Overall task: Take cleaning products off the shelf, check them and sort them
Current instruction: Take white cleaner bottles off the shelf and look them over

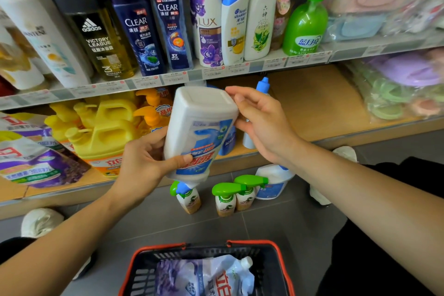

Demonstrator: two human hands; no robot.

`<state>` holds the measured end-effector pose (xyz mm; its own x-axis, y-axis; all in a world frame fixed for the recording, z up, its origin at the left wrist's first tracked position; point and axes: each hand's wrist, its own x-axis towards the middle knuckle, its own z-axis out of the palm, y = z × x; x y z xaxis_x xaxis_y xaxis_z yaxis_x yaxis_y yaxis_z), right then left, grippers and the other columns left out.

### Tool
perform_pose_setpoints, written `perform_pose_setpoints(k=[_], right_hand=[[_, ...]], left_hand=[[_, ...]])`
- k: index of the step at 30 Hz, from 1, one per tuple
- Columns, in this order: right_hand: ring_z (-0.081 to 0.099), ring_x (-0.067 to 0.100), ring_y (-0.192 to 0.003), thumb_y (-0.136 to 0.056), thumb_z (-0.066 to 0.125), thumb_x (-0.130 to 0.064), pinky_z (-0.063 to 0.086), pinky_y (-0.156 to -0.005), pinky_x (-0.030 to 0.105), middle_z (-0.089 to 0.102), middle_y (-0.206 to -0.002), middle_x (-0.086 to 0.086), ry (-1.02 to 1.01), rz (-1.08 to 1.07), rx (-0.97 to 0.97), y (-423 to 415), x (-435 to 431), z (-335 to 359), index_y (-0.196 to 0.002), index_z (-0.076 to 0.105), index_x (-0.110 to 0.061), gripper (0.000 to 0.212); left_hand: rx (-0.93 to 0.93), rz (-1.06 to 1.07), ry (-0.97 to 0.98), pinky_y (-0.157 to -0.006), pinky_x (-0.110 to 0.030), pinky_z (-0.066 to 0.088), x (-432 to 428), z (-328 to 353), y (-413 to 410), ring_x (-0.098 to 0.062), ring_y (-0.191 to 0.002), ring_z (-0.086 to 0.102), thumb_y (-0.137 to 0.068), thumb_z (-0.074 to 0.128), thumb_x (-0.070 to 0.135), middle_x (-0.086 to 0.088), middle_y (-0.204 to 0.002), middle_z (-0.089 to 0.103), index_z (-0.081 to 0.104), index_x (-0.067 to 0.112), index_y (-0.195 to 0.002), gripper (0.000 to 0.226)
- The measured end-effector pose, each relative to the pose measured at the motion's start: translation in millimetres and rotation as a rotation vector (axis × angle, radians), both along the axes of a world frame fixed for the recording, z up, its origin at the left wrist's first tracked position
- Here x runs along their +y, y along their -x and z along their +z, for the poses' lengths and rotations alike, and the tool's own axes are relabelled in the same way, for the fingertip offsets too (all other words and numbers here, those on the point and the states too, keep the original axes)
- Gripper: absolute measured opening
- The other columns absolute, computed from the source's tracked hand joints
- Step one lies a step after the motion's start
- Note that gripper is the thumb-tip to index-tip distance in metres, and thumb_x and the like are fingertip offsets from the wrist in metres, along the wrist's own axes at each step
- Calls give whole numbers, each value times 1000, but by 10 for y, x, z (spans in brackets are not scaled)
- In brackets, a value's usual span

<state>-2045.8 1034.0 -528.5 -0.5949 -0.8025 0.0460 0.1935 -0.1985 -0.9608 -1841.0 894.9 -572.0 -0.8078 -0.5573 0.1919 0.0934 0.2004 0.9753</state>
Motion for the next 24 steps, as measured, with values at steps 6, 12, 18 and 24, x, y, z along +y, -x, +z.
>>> perform_pose_setpoints(k=[6,12,18,24], right_hand=[[63,28,-120,-95,63,-5,55,-98,45,68,-127,11,-52,209,80,-56,1,-115,-136,52,-10,43],[65,26,-119,-80,78,4,53,-100,50,67,-128,11,-224,385,195,-224,3,-302,-136,48,-9,65],[70,19,-107,-68,91,-10,59,-90,46,72,-116,5,-212,85,403,-260,36,-270,-125,57,-11,66],[70,6,-102,-61,95,-31,60,-85,33,74,-115,-4,-229,-149,679,-298,77,-178,-130,58,-21,79]], left_hand=[[80,21,-227,-82,-35,62,10,32,60,-30,-112,71,-74,80,14,-10,-122,74,65,8,-130,59],[90,-8,-334,-81,-38,62,-7,115,94,-33,-114,69,-82,74,12,-14,-126,71,65,9,-131,50],[134,-35,-281,-90,-40,60,-112,323,184,-28,-125,64,-87,67,20,-10,-135,66,55,6,-139,55],[69,18,-321,-89,-36,60,-166,300,200,-25,-125,64,-94,58,23,-6,-136,67,56,12,-138,45]])
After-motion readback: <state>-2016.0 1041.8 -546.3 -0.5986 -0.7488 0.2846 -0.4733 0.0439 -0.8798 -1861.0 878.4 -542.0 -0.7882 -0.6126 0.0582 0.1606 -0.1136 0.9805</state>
